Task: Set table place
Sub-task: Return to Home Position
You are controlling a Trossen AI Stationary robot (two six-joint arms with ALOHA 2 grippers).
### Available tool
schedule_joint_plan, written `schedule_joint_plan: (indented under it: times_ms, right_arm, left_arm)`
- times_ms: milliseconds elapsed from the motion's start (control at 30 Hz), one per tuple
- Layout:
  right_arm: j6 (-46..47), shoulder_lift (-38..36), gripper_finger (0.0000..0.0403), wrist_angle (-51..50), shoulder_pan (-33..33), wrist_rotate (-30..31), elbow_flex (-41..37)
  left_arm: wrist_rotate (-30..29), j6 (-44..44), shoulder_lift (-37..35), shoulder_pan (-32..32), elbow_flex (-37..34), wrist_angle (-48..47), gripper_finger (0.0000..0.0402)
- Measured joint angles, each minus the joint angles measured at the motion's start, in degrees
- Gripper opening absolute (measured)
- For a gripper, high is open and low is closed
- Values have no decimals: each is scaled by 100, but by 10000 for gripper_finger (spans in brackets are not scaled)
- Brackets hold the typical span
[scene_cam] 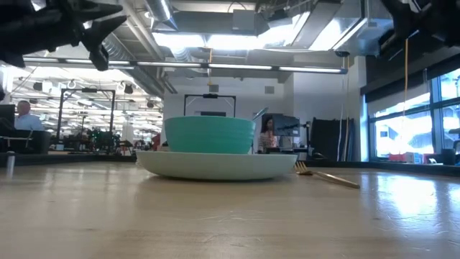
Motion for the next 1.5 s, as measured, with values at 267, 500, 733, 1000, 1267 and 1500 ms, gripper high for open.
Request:
schedule_joint_plan:
  times_ms: [267,500,733,1000,1267,1500]
  right_arm:
    - [-98,-4,97,106,0,4,-105]
    - [-82,-4,97,-112,0,7,-107]
    - [-44,0,97,-542,0,288,-107]
    - [335,0,97,-1312,0,373,-109]
    - [535,0,97,-2649,0,1141,-111]
    - [661,0,97,-3493,0,1163,-113]
  left_arm:
    - [391,38,4,0,-373,201,69]
    - [517,340,2,0,-372,177,69]
    - [557,446,4,0,-372,-636,69]
    - [668,415,4,0,-372,-1538,69]
    - [644,446,2,0,-372,-2138,69]
    - [619,446,4,1,-372,-2138,69]
